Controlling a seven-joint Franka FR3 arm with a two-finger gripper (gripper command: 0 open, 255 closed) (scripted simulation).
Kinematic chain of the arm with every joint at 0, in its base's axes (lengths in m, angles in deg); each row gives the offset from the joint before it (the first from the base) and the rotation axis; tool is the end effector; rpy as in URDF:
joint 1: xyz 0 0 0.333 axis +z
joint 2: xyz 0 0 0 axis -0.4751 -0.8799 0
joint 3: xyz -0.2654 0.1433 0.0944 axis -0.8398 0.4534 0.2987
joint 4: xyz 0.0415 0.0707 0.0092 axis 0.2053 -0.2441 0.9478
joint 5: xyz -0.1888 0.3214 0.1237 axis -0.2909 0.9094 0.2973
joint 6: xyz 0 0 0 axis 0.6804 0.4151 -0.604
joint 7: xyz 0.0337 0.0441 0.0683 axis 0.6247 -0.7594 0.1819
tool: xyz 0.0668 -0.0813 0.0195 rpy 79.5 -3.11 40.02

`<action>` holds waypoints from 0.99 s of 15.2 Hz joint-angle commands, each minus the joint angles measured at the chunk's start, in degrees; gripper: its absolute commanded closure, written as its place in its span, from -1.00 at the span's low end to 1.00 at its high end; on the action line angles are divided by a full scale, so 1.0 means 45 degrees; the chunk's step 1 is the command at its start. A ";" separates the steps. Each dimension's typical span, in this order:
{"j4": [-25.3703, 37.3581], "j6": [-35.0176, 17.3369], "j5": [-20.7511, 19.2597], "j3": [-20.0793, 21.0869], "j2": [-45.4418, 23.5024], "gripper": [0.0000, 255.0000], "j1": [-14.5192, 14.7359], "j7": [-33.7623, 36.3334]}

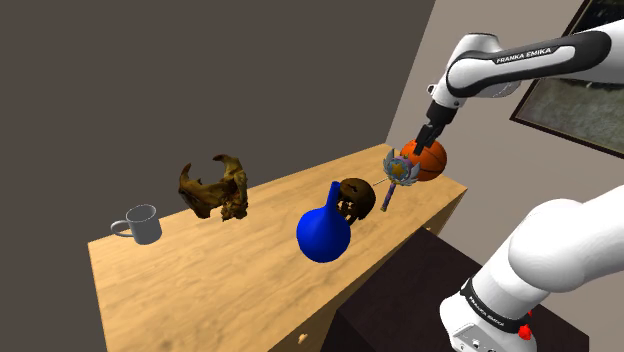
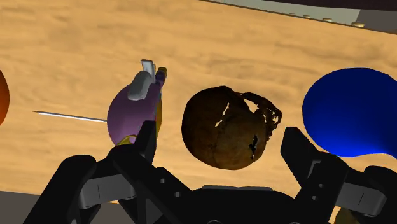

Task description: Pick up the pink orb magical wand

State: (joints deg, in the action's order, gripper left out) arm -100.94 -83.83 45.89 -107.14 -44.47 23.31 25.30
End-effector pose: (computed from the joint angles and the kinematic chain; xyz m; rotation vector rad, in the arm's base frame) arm 0.3508 -0.2109 0.4478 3.1279 0.0692 0.0743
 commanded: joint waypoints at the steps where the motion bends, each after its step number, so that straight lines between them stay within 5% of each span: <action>1: 0.0267 -0.0670 0.0045 -0.0575 -0.0871 -1.00 0.0016 -0.0627; 6: 0.1112 -0.2157 0.0777 -0.1940 -0.3183 -1.00 0.0201 -0.2376; 15: 0.0502 -0.3632 0.1255 -0.2233 -0.4140 -1.00 0.0319 -0.2800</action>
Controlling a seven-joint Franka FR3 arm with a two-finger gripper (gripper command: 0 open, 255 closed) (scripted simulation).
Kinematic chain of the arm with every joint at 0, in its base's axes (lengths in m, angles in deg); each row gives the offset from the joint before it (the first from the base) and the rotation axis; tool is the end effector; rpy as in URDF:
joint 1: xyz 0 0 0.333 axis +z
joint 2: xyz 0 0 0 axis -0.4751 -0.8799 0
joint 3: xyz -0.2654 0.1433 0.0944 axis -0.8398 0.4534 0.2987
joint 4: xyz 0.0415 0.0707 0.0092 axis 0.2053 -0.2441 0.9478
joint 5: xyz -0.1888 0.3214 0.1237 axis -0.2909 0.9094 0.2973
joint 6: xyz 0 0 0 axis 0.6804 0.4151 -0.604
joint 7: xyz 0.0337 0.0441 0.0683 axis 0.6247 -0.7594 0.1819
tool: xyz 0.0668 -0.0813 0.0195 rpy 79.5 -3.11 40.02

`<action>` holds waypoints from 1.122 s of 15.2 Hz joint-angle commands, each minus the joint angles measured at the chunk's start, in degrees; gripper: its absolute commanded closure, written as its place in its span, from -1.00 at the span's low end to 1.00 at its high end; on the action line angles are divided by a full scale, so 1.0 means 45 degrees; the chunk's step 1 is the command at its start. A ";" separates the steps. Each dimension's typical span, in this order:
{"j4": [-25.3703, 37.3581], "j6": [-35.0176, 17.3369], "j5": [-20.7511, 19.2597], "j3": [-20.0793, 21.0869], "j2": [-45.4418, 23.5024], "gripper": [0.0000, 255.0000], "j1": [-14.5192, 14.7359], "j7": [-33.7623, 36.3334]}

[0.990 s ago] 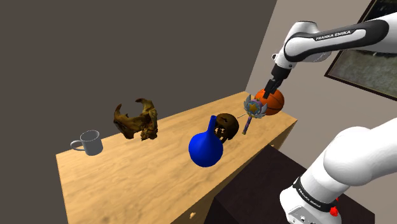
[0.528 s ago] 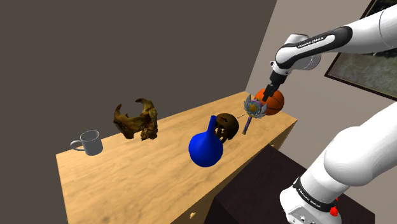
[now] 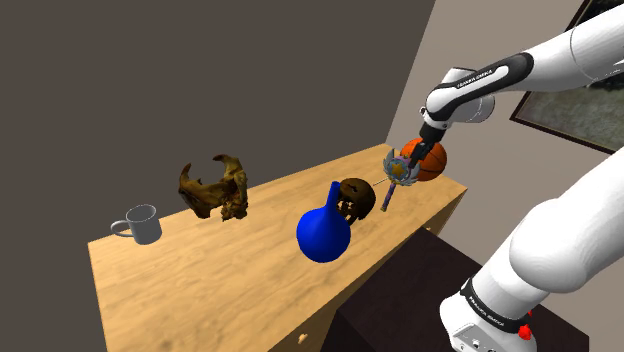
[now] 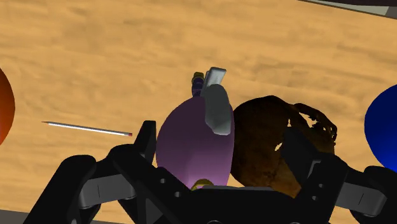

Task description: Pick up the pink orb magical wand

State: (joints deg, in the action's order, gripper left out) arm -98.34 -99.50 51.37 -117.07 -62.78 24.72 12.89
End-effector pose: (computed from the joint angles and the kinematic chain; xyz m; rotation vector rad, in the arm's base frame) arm 0.3727 -0.2867 0.3592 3.1214 0.0875 0.0758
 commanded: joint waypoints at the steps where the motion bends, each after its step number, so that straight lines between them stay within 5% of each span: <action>1: -0.0075 -0.0149 0.0035 -0.0027 -0.0070 -1.00 0.0003 -0.0041; 2: -0.0059 -0.0159 0.0055 -0.0031 -0.0100 1.00 0.0011 -0.0053; 11: -0.0075 -0.0149 0.0037 -0.0027 -0.0072 1.00 0.0004 -0.0042; 17: 0.0415 0.0997 -0.0340 0.0185 0.0659 1.00 -0.0094 0.0272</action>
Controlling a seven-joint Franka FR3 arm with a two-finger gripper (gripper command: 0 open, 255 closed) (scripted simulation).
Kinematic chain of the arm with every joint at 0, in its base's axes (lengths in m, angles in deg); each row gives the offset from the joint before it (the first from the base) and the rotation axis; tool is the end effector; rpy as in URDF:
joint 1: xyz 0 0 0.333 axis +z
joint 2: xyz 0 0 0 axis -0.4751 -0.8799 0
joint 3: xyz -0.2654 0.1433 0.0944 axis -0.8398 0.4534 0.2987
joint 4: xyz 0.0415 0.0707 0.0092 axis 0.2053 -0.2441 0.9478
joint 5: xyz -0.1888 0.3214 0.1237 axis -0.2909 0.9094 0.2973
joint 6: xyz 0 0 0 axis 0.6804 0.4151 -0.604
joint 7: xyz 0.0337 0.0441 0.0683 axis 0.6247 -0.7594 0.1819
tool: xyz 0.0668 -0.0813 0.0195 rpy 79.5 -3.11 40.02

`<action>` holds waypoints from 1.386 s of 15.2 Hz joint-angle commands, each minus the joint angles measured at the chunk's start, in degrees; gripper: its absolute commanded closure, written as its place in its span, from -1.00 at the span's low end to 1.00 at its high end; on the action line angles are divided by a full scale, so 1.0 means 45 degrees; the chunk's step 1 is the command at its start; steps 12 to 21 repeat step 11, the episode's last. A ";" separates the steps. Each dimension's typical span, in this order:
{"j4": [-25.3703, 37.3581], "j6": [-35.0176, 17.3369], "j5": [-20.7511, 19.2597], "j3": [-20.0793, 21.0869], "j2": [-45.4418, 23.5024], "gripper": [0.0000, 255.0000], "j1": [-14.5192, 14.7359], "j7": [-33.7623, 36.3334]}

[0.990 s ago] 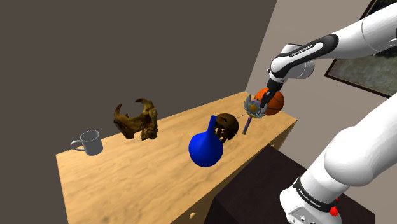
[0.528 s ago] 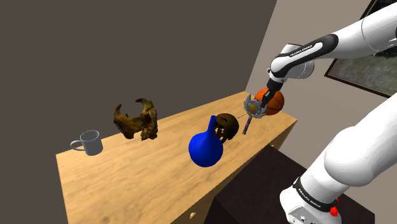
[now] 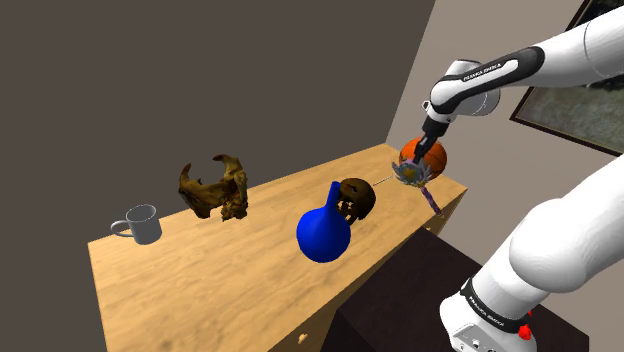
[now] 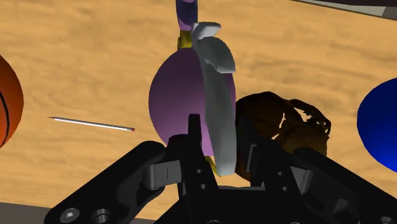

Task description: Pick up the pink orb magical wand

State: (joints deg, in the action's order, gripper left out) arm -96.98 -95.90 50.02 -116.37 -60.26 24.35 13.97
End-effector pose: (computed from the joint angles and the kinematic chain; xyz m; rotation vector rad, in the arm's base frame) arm 0.3718 -0.2863 0.3815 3.1210 0.0876 0.0763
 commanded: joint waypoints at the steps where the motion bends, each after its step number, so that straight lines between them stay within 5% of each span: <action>1: 0.0204 0.0385 -0.0088 0.0065 0.0208 1.00 -0.0025 0.0071; 9: 0.1025 0.1875 -0.0332 0.0348 0.0932 1.00 -0.0093 0.0313; 21: 0.1042 0.1903 -0.0334 0.0354 0.0944 1.00 -0.0095 0.0316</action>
